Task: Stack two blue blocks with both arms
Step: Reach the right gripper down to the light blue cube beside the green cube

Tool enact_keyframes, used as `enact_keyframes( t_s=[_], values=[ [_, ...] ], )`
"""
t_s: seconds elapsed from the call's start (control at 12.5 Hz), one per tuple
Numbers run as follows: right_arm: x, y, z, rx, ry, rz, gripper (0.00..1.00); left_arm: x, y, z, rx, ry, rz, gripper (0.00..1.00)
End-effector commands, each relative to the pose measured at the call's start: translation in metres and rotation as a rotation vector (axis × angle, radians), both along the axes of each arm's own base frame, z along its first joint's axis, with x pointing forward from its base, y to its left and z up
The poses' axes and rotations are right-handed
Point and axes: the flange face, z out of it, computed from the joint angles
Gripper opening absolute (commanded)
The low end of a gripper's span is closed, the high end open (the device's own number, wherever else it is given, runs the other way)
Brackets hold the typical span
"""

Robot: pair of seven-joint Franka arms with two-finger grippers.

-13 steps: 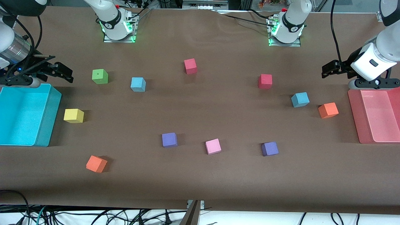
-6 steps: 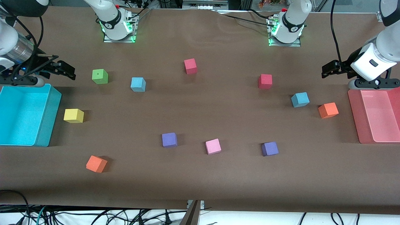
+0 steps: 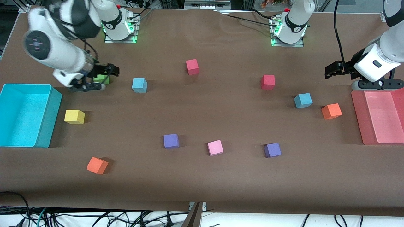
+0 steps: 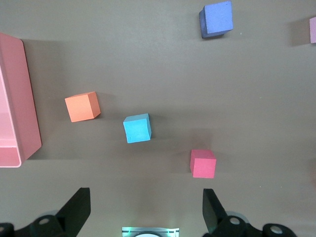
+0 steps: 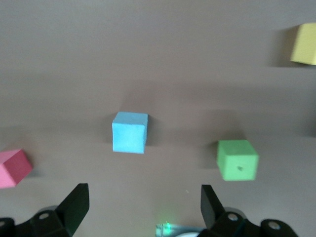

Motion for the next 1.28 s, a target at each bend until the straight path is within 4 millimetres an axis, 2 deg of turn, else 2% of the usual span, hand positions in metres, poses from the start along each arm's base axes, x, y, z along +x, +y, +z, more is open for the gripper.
enact_keyframes(
  t_s=[0.0,0.16,0.32,0.56,0.72,0.8,1.2],
  values=[
    [-0.039,0.025,-0.049,-0.025,-0.061,-0.069,1.00,0.002,0.000,0.004,0.002,0.005,-0.022,1.00],
    [-0.056,0.032,-0.085,-0.027,-0.102,-0.112,1.00,0.002,0.000,0.004,0.004,0.004,-0.021,1.00],
    [-0.069,0.028,-0.120,-0.014,-0.139,-0.118,1.00,0.002,0.000,0.004,0.002,0.005,-0.022,1.00],
    [-0.076,0.032,-0.159,0.019,-0.175,-0.119,1.00,0.002,0.001,0.003,0.003,0.006,-0.016,1.00],
    [-0.076,0.034,-0.162,0.023,-0.179,-0.120,1.00,0.000,0.001,0.003,0.002,0.006,-0.016,1.00],
    [-0.077,0.036,-0.167,0.026,-0.175,-0.115,1.00,-0.001,0.001,0.008,0.002,-0.004,-0.016,1.00],
    [-0.083,0.042,-0.199,0.037,-0.141,-0.105,0.99,-0.003,0.001,0.005,0.004,-0.002,-0.017,1.00]
  ],
)
